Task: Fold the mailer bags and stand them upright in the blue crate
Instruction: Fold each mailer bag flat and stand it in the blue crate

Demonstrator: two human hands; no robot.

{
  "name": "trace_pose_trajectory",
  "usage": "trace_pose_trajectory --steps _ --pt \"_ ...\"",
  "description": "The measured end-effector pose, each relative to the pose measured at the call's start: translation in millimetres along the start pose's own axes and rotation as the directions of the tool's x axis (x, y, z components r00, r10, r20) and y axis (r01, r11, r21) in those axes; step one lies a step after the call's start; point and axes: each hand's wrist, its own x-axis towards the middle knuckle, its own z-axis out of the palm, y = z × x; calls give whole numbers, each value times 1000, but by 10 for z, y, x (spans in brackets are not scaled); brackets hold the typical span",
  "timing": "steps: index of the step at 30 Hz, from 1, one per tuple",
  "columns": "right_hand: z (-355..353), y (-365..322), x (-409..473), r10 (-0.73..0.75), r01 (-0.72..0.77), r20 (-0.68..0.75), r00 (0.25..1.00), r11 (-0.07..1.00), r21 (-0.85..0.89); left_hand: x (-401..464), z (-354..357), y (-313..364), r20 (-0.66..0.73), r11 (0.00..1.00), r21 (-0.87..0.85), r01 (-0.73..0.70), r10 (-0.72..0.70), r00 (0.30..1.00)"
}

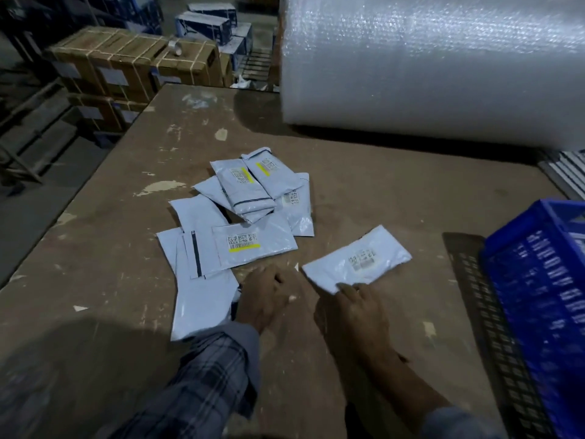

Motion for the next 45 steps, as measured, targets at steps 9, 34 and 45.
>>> trace_pose_trajectory --steps 9,34,45 --pt "-610 -335 -981 186 -164 36 982 733 660 -660 300 234 -155 999 50 13 -5 988" --pt "137 278 -790 212 -244 202 956 957 153 -763 1044 102 123 670 623 -402 424 897" --pt "252 318 -659 211 -229 175 962 969 91 -713 1090 169 115 644 670 -370 402 909"
